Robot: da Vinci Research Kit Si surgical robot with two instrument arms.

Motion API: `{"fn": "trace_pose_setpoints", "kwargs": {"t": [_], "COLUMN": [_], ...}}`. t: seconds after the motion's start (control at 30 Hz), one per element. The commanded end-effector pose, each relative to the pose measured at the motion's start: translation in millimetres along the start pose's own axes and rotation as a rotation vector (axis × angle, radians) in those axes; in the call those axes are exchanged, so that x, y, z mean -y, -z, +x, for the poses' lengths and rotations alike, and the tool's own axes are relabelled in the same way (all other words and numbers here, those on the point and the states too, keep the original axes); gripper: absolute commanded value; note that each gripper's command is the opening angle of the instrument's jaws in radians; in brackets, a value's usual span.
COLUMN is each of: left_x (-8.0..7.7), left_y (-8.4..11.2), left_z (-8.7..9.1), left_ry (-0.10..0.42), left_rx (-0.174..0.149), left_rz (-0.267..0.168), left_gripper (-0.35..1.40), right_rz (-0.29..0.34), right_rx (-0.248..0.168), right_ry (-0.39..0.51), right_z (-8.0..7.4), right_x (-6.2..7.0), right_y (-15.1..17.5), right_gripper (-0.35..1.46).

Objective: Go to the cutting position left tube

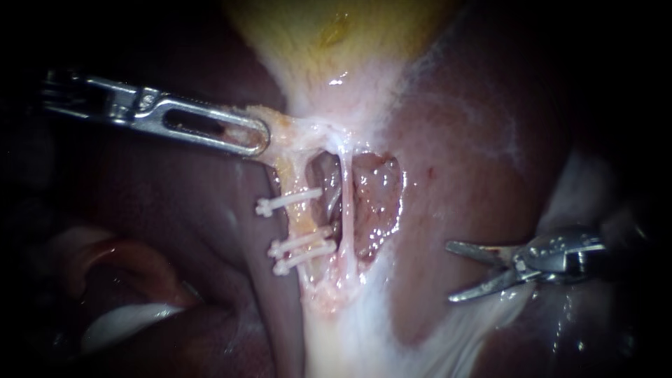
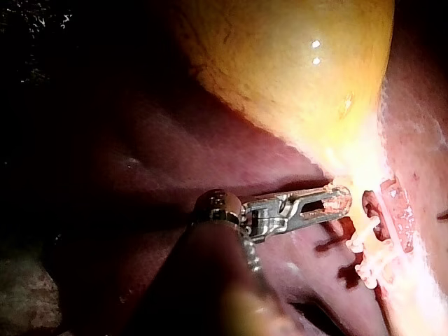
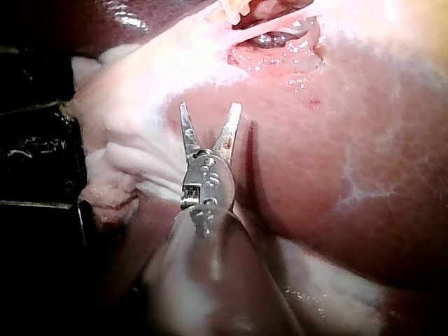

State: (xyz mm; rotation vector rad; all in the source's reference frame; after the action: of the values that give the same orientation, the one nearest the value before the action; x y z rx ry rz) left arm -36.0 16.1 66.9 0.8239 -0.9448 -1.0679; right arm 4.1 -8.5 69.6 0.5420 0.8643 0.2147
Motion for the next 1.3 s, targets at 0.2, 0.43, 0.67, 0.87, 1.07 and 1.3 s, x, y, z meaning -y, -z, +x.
{"fn": "trace_pose_setpoints", "kwargs": {"t": [0.2,0.43,0.67,0.87,1.07,1.3], "left_x": [0.3,0.6,0.7,0.9,1.1,1.4], "left_y": [-0.1,-0.1,-0.2,-0.2,-0.2,-0.4], "left_z": [0.1,0.2,0.2,0.3,0.3,0.3], "left_ry": [0.001,0.001,0.001,0.001,0.001,0.002], "left_rx": [-0.001,-0.002,-0.003,-0.003,-0.004,-0.006], "left_rz": [0.001,0.002,0.004,0.004,0.005,0.007], "left_gripper": [-0.18,-0.18,-0.18,-0.18,-0.18,-0.18], "right_rz": [-0.004,0.027,0.056,0.082,0.088,0.111], "right_rx": [-0.025,-0.061,-0.099,-0.103,-0.1,-0.094], "right_ry": [-0.039,-0.092,-0.148,-0.19,-0.204,-0.222], "right_z": [1.6,3.7,5.6,6.0,4.8,3.7], "right_x": [-1.3,-2.5,-3.7,-4.9,-5.6,-6.6], "right_y": [-2.5,-5.2,-7.8,-9.5,-11.0,-12.7], "right_gripper": [1.38,1.38,1.38,1.36,1.35,1.33]}}
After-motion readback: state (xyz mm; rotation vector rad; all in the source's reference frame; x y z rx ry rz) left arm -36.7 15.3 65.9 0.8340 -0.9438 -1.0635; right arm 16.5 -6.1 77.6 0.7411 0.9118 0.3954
